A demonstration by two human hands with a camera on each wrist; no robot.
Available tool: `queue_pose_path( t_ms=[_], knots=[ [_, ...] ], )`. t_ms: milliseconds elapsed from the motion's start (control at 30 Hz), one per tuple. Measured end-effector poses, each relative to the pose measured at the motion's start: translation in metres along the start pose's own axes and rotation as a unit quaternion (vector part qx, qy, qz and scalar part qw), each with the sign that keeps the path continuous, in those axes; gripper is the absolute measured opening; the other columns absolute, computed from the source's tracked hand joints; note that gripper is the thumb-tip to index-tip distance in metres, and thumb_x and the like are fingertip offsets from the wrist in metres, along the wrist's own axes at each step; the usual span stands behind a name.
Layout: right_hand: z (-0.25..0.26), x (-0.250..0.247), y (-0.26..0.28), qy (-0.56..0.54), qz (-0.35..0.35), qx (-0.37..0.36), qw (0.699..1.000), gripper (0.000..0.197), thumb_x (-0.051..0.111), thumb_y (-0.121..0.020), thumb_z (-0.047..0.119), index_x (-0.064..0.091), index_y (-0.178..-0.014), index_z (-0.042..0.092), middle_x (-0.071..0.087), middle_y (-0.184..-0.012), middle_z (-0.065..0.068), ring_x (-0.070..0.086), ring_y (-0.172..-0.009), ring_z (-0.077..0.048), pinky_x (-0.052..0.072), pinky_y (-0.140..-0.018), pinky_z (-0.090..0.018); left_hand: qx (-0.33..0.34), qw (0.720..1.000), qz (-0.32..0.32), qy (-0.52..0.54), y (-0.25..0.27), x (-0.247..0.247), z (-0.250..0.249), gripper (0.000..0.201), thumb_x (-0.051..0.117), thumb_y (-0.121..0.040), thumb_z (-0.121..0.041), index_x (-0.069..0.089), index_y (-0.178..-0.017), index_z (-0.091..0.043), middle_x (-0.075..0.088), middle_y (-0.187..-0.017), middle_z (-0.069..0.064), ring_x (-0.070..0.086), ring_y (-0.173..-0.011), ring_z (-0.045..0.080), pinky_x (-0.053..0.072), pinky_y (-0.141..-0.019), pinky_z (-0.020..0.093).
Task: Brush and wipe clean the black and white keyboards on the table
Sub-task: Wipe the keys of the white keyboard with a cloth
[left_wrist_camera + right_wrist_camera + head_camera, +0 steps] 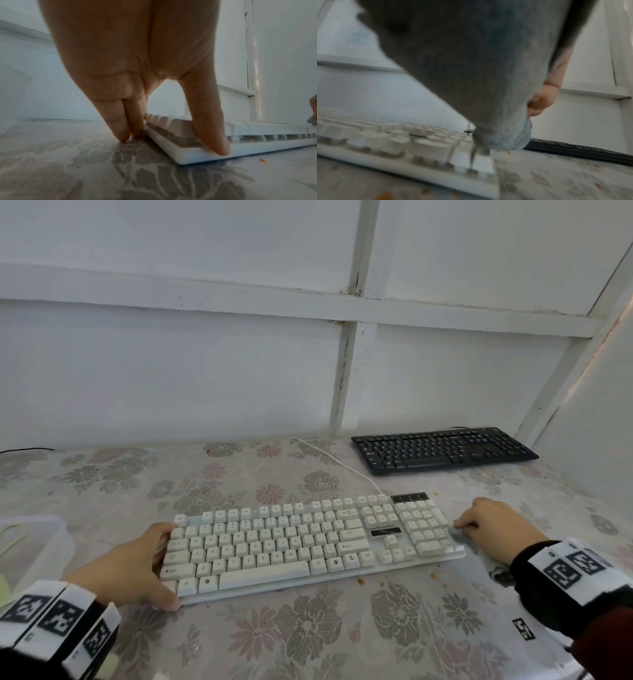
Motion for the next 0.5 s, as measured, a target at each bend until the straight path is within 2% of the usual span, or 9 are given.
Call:
queue_pose_path(
  t_ms=[100, 167, 233, 333, 367, 433, 500],
  knots=[
    [0.028, -0.013, 0.005, -0.041, -0.012, -0.035, 0.998, 0.032, 0.051, -0.095, 0.031, 0.072, -0.102, 0.008, 0.044, -0.081, 0.007, 0.043, -0.066, -0.002, 0.032, -0.058, -0.012, -0.005, 1.0, 0.0, -0.005, 0.004, -0.001, -0.002, 0.128, 0.089, -0.031, -0.027, 0.023, -0.14, -0.027, 0.049, -0.133, -0.011, 0.05, -0.117, 0.011, 0.04, -0.099, 0.026],
    [0.073, -0.022, 0.014, -0.095, -0.023, -0.099, 0.99, 0.032, 0.051, -0.094, 0.035, 0.073, -0.102, 0.014, 0.049, -0.086, 0.006, 0.045, -0.071, -0.002, 0.03, -0.06, -0.01, -0.006, 1.0, 0.006, -0.01, 0.006, -0.001, -0.004, 0.132, 0.088, -0.029, -0.03, 0.02, -0.142, -0.026, 0.047, -0.136, -0.01, 0.048, -0.12, 0.011, 0.039, -0.101, 0.027],
    [0.132, -0.026, 0.025, -0.145, -0.008, -0.179, 0.973, 0.031, 0.052, -0.092, 0.04, 0.073, -0.103, 0.02, 0.052, -0.092, 0.004, 0.046, -0.076, -0.002, 0.03, -0.064, -0.009, -0.006, 1.0, 0.011, -0.024, 0.007, 0.0, -0.006, 0.13, 0.089, -0.036, -0.028, 0.017, -0.144, -0.025, 0.046, -0.138, -0.009, 0.048, -0.121, 0.011, 0.039, -0.102, 0.026],
    [0.221, -0.018, 0.039, -0.197, 0.029, -0.293, 0.935, 0.033, 0.052, -0.093, 0.039, 0.072, -0.103, 0.016, 0.05, -0.092, 0.002, 0.045, -0.076, -0.005, 0.03, -0.065, -0.008, -0.018, 0.999, 0.006, -0.028, 0.008, -0.001, -0.008, 0.117, 0.089, -0.052, -0.019, 0.015, -0.143, -0.026, 0.047, -0.136, -0.008, 0.048, -0.117, 0.011, 0.039, -0.098, 0.023],
    [0.248, -0.014, 0.043, -0.206, 0.034, -0.324, 0.923, 0.032, 0.052, -0.093, 0.036, 0.072, -0.103, 0.013, 0.048, -0.092, 0.0, 0.045, -0.076, -0.009, 0.03, -0.065, -0.01, -0.019, 0.999, 0.008, -0.029, 0.009, -0.001, -0.009, 0.118, 0.089, -0.052, -0.02, 0.015, -0.143, -0.027, 0.048, -0.135, -0.009, 0.049, -0.117, 0.011, 0.039, -0.099, 0.024],
    [0.294, -0.004, 0.047, -0.206, 0.043, -0.366, 0.906, 0.029, 0.052, -0.094, 0.028, 0.071, -0.108, 0.01, 0.045, -0.092, -0.004, 0.047, -0.083, -0.017, 0.037, -0.07, -0.024, -0.009, 0.999, 0.018, -0.034, 0.008, -0.001, -0.007, 0.126, 0.089, -0.042, -0.027, 0.014, -0.143, -0.027, 0.052, -0.13, -0.009, 0.051, -0.116, 0.013, 0.041, -0.101, 0.029],
    [0.327, 0.007, 0.048, -0.191, 0.054, -0.389, 0.9, 0.028, 0.051, -0.095, 0.019, 0.069, -0.115, 0.012, 0.042, -0.095, -0.007, 0.05, -0.092, -0.027, 0.038, -0.078, -0.032, 0.005, 0.999, 0.024, -0.046, 0.008, -0.001, -0.007, 0.127, 0.089, -0.042, -0.026, 0.012, -0.143, -0.024, 0.053, -0.123, -0.009, 0.052, -0.113, 0.012, 0.044, -0.096, 0.026]
  ],
)
Point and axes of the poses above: each hand's wrist, its own y-axis away from the middle knuckle, its own x-axis out of the palm, z = x × y, the point moved 5 cm from there along -y, towards the middle knuckle
